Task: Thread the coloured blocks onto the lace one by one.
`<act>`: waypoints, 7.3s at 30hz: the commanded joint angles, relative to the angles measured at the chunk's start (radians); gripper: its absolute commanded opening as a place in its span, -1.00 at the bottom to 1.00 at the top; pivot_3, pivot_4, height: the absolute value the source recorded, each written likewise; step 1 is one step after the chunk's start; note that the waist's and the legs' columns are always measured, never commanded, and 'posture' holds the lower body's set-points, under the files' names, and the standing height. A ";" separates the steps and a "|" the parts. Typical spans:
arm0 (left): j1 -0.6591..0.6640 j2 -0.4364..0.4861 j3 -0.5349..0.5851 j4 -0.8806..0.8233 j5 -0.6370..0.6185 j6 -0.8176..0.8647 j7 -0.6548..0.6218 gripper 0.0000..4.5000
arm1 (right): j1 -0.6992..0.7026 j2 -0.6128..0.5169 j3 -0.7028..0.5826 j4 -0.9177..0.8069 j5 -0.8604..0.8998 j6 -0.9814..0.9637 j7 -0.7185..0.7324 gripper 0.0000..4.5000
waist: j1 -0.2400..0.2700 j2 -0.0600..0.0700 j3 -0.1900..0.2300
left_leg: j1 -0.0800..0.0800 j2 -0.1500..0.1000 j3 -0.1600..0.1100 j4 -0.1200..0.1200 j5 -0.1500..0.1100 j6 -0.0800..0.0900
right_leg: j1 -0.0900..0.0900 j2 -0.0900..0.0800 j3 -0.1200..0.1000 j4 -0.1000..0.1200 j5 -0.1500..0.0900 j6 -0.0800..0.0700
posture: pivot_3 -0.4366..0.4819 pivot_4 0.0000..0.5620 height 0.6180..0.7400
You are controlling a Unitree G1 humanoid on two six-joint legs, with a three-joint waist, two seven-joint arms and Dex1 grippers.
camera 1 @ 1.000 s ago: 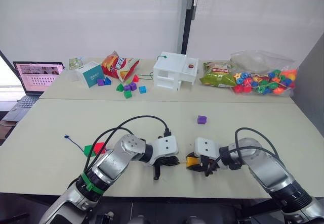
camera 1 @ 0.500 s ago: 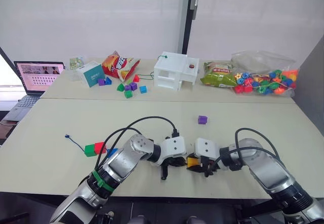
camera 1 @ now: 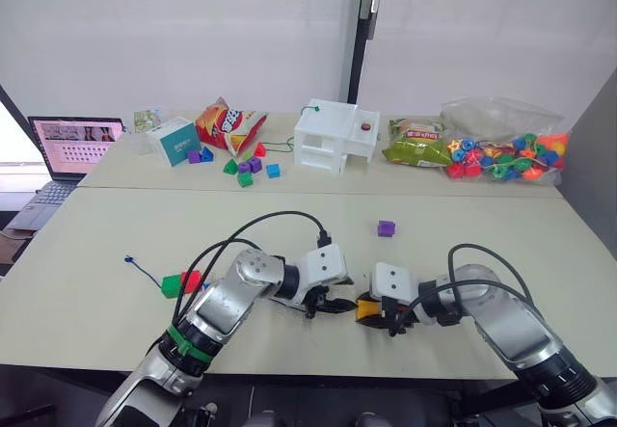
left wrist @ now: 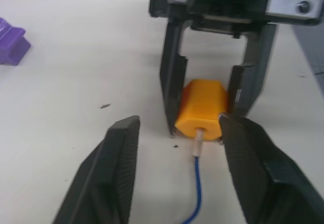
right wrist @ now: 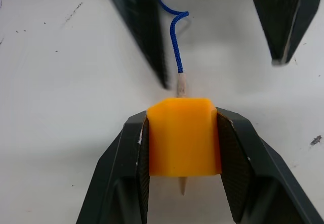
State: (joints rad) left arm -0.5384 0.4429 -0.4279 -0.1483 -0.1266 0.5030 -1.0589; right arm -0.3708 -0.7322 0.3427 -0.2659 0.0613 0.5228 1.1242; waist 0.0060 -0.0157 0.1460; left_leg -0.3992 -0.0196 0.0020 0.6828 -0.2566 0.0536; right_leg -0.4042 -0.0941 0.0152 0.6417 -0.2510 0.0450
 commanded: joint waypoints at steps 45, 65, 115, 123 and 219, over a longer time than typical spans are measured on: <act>0.037 -0.035 -0.027 0.097 0.056 -0.167 -0.008 -0.97 | 0.018 -0.012 0.026 -0.010 -0.001 0.045 -0.011 -0.42 | 0.005 -0.001 0.000 | 0.000 0.000 0.000 -0.001 0.000 0.000 | 0.000 0.000 -0.001 0.000 0.000 0.000 | -0.05 -0.47 1.00; 0.003 0.009 -0.005 0.002 -0.023 -0.030 -0.055 0.85 | 0.040 -0.046 -0.067 -0.086 0.081 0.127 -0.040 1.00 | 0.006 -0.001 0.000 | -0.001 -0.001 0.000 0.000 0.000 0.000 | 0.000 -0.001 -0.001 -0.001 0.000 0.000 | -0.05 -0.47 1.00; -0.144 -0.117 -0.129 0.282 0.109 -0.294 -0.062 0.85 | 0.275 -0.162 -0.270 -0.251 0.200 0.177 -0.175 1.00 | 0.007 -0.001 0.001 | -0.004 -0.001 0.000 0.001 0.000 0.000 | -0.001 0.000 -0.001 -0.002 0.000 0.001 | -0.05 -0.47 1.00; -0.168 -0.174 -0.150 0.344 0.135 -0.328 -0.098 0.19 | 0.291 -0.166 -0.268 -0.277 0.208 0.204 -0.205 1.00 | 0.008 -0.001 0.001 | -0.005 -0.001 0.000 0.001 0.000 0.001 | -0.001 -0.001 -0.002 -0.002 0.000 0.001 | -0.05 -0.47 1.00; -0.025 -0.034 -0.007 0.231 0.031 -0.329 -0.075 -0.47 | -0.128 -0.081 0.074 -0.161 0.111 0.258 -0.083 -1.00 | 0.006 -0.001 0.002 | -0.009 -0.001 0.001 0.004 0.000 0.000 | -0.008 -0.002 -0.001 0.004 0.000 0.000 | -0.05 -0.47 1.00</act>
State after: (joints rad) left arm -0.5504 0.4158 -0.4501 0.0953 -0.0965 0.1923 -1.1367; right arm -0.4948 -0.8112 0.4283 -0.3938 0.1709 0.7740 1.0409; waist 0.0123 -0.0170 0.1477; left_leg -0.4081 -0.0210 0.0028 0.6866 -0.2568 0.0540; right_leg -0.4123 -0.0959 0.0139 0.6454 -0.2515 0.0451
